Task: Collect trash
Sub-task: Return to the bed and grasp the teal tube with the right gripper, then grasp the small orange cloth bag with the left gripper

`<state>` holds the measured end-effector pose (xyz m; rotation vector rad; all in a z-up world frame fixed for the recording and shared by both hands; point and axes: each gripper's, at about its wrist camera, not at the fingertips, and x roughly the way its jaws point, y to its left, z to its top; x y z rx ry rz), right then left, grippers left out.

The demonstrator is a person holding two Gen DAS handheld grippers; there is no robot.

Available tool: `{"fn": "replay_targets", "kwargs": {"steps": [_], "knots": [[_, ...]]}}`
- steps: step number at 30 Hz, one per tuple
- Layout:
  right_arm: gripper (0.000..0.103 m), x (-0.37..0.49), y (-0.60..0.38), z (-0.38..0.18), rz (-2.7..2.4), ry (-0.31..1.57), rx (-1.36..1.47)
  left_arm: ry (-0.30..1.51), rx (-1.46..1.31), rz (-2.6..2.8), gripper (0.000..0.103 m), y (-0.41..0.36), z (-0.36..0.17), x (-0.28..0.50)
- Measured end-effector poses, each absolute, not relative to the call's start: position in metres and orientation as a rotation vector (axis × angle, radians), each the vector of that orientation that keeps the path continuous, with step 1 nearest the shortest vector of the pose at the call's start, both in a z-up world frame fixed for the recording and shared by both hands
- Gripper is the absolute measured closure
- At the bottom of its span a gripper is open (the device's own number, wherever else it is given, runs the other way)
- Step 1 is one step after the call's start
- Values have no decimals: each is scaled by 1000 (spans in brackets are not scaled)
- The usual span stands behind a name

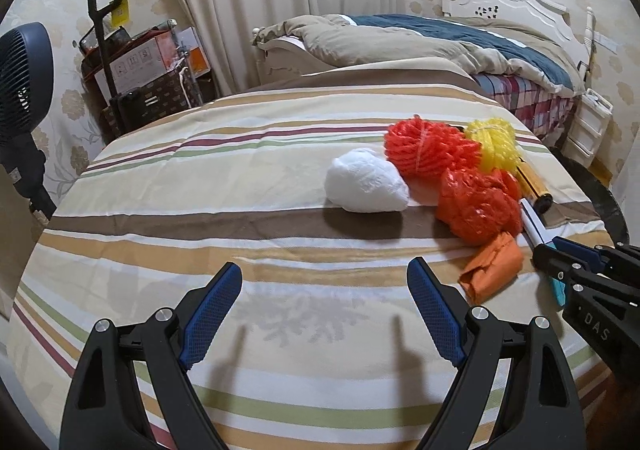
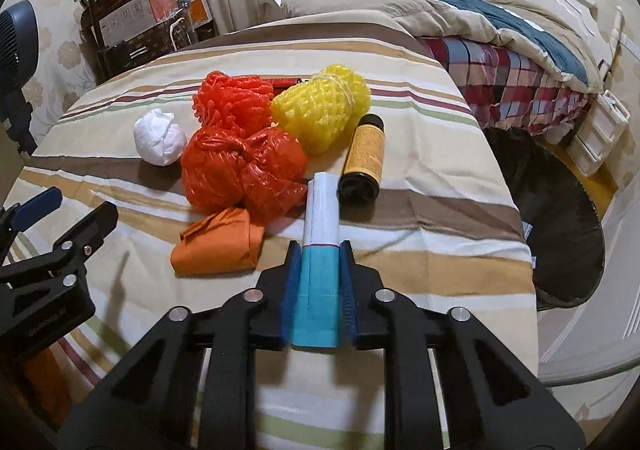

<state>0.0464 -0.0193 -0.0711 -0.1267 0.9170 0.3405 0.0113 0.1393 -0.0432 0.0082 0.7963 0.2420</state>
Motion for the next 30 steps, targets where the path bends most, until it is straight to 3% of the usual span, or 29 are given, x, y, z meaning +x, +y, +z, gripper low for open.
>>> {"fn": "replay_targets", "kwargs": {"steps": [24, 25, 27, 30], "knots": [[84, 23, -86, -61, 274, 863, -49, 848, 75, 28, 19, 64, -57, 37], [84, 23, -87, -61, 275, 863, -46, 855, 68, 19, 21, 64, -58, 38], [84, 23, -87, -62, 279, 865, -41, 876, 52, -13, 47, 65, -61, 39], [84, 24, -89, -64, 281, 867, -35, 879, 32, -45, 56, 66, -62, 36]]}}
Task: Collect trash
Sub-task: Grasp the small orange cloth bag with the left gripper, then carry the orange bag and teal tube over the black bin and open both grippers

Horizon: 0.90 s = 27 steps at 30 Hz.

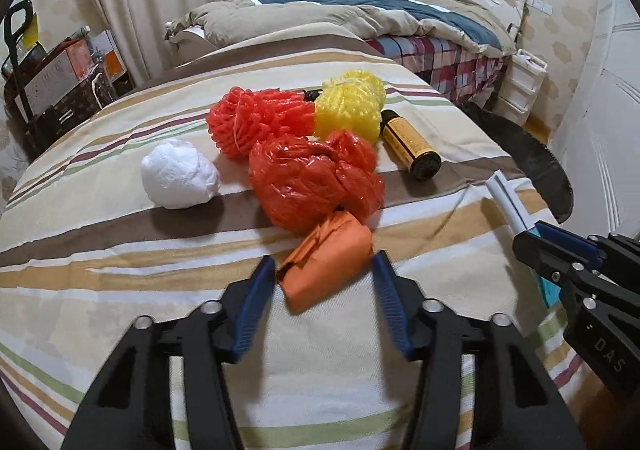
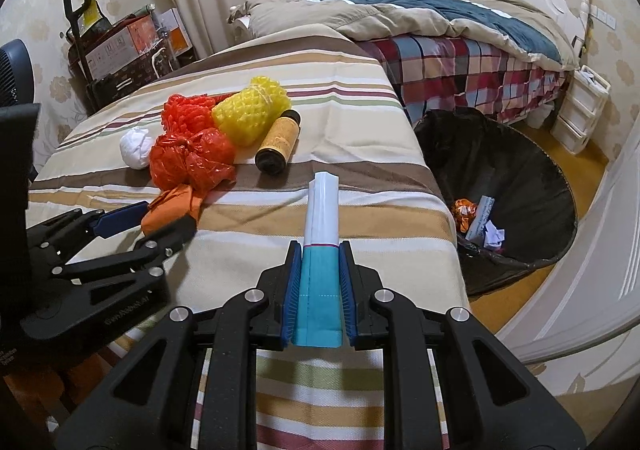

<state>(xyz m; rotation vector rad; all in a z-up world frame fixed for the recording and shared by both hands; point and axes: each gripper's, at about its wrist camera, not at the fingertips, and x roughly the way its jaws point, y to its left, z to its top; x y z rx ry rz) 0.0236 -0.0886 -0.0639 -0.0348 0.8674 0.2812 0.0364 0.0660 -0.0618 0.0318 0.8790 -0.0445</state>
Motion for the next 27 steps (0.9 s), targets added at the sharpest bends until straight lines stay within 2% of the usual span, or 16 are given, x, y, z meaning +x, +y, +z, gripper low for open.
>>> {"fn": "replay_targets", "kwargs": {"steps": [3, 5, 27], "knots": [[84, 24, -91, -65, 281, 870, -23, 874, 27, -56, 71, 66, -61, 32], [84, 23, -92, -65, 283, 869, -19, 874, 28, -66, 74, 66, -61, 30], [84, 15, -93, -46, 295, 814, -13, 790, -2, -83, 77, 66, -36, 1]]}}
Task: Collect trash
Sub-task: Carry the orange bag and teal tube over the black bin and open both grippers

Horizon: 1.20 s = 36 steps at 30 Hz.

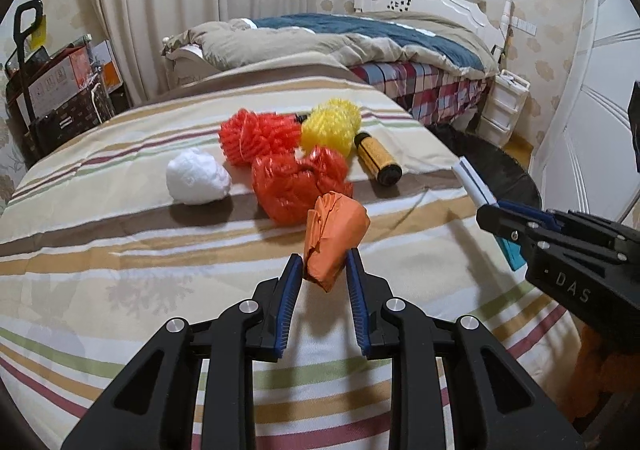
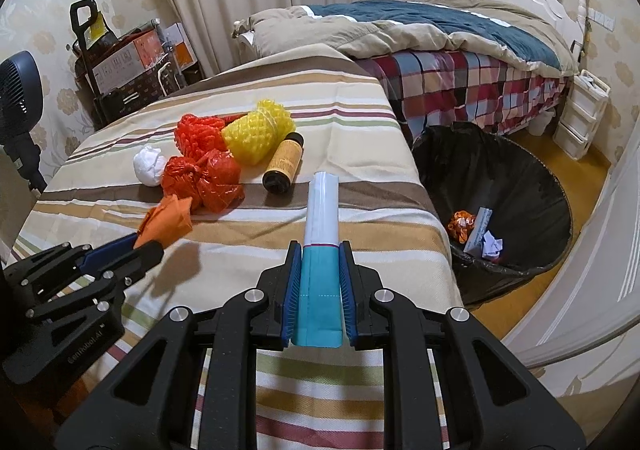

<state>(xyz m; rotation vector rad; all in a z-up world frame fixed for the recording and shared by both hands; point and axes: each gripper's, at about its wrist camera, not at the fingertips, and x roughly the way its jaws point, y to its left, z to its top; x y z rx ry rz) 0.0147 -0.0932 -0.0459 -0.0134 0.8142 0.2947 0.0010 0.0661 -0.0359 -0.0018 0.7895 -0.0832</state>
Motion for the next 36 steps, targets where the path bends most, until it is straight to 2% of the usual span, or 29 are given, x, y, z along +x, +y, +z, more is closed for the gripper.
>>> {"fn": "replay_targets", "kwargs": {"steps": [13, 36], "knots": [[84, 24, -118, -29, 222, 759, -4, 704, 11, -98, 77, 37, -17, 25], [84, 73, -212, -17, 15, 688, 69, 678, 82, -198, 77, -46, -15, 94]]}}
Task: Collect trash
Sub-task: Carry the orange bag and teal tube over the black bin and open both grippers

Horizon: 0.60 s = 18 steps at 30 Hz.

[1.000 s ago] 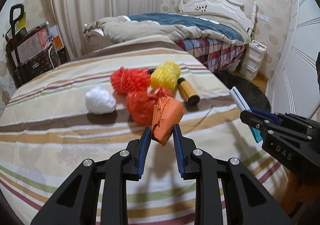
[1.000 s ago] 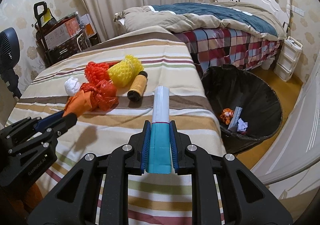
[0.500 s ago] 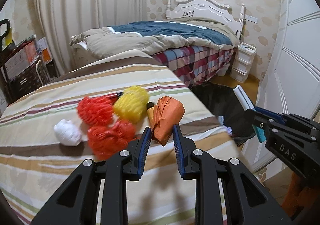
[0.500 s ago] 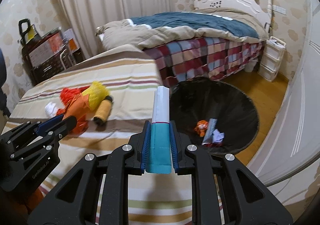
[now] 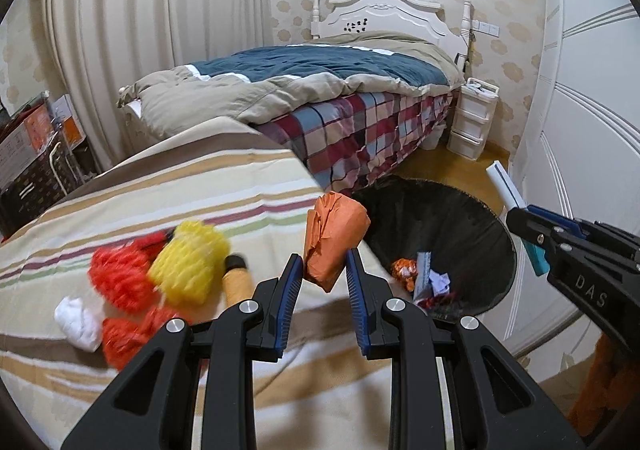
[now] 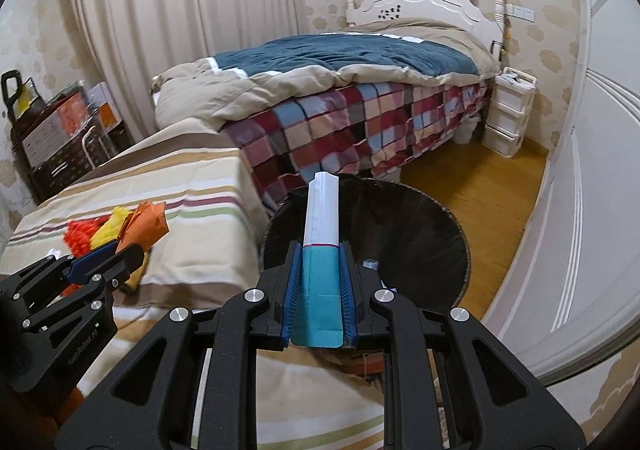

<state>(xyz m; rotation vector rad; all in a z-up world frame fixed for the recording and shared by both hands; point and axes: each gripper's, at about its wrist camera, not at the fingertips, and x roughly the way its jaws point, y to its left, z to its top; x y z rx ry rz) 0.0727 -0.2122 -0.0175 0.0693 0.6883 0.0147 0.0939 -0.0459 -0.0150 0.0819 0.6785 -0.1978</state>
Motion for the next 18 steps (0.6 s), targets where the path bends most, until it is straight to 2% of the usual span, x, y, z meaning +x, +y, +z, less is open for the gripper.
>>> {"fn": "replay_targets", "kwargs": {"steps": [18], "knots": [[84, 126, -257, -41, -55, 710, 97, 735, 150, -213, 77, -108, -37, 160]]}}
